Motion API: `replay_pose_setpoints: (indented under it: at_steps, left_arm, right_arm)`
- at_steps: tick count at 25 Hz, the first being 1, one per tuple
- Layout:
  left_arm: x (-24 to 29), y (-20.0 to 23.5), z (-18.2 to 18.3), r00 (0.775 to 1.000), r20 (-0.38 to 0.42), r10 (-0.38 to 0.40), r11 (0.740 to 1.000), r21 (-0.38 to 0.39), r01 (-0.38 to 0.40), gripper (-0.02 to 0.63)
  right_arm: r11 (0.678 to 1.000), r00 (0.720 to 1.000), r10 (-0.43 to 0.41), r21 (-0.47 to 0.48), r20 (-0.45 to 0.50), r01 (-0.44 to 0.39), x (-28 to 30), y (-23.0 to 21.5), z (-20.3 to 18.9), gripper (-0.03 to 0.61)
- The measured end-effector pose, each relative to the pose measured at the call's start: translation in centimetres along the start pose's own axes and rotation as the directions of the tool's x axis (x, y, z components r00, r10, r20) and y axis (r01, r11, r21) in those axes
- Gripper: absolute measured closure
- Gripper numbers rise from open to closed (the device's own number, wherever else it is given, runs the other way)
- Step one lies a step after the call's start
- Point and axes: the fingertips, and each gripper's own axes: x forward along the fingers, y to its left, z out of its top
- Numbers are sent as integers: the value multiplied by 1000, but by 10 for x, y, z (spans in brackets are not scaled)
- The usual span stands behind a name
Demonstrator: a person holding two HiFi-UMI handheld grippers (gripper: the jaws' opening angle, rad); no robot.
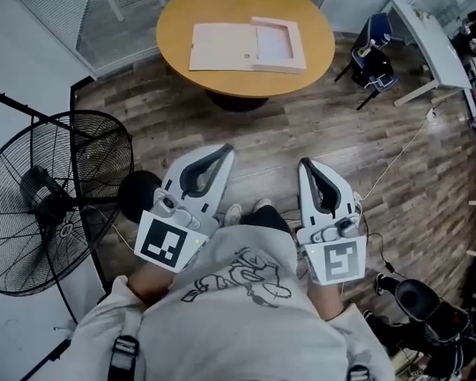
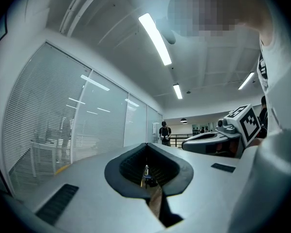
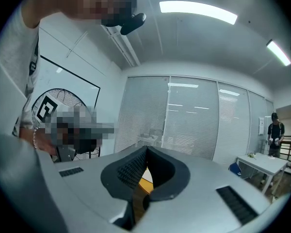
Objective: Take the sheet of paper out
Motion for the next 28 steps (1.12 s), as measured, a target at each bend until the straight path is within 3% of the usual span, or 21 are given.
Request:
replay_pose_setpoints:
  at_steps: [7,11,16,28]
  left_arm:
    - [7,1,-1,1000,-1,6,1000,5,-6,592]
    - [15,4,-3,1000,-4,12,1000,6,-12,592]
    - [27,8,-10,1000,-10,11,1000,1,-11,592]
    - [77,21,-20,1000,-31,6,1000,12,-6,592]
  right_arm:
    - [1000,1000,-5,-30,-22,4,18,1,4,571]
    - [1000,998,-4,-20,65,5,28,-2,21,571]
    - [1000,1000,-2,31,-8,2,32,-10,-14,571]
    - [999,1000,-2,47,14,2,63,-55,-17,571]
